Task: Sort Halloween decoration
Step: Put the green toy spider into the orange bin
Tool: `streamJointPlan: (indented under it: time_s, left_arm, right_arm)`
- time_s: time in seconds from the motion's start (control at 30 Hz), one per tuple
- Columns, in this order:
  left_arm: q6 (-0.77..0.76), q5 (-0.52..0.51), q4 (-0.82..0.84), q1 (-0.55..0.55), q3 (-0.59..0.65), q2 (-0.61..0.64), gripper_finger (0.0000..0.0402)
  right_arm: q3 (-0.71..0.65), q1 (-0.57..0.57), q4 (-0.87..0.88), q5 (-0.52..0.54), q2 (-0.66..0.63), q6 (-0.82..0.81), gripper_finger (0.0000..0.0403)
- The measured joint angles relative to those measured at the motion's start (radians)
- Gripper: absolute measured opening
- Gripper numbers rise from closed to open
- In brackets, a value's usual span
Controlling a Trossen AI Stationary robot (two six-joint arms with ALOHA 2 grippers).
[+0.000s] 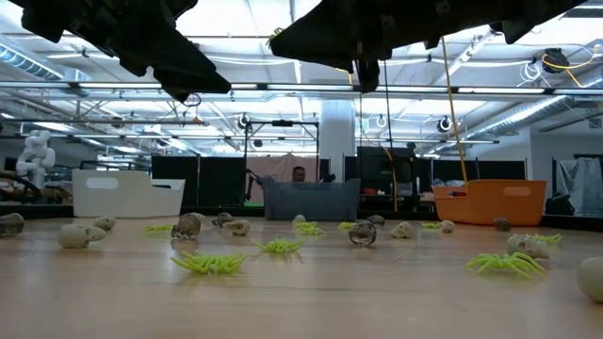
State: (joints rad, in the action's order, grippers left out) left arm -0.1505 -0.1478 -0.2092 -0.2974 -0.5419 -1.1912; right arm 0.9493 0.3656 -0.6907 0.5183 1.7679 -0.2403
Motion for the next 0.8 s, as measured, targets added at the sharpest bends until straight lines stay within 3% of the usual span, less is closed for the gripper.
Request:
streamJointPlan:
  time_s: [0.47,0.6,0.8]
  left_arm:
    - [0.0,0.0,0.001,0.0,0.0,0.0,0.0187]
    - [-0.001,0.0,-0.001,0.0,0.0,0.0,0.0187]
    - [0.0,0.0,-0.008,0.0,0.001,0.0,0.0187]
  right_arm:
    - [0.0,-0.002,0.101,0.002,-0.016,0.012,0.0]
    - [0.0,-0.019,0.205,0.007,-0.094,0.017,0.0]
    - [0.0,-0.096,0.496,0.086,-0.261,0.01,0.0]
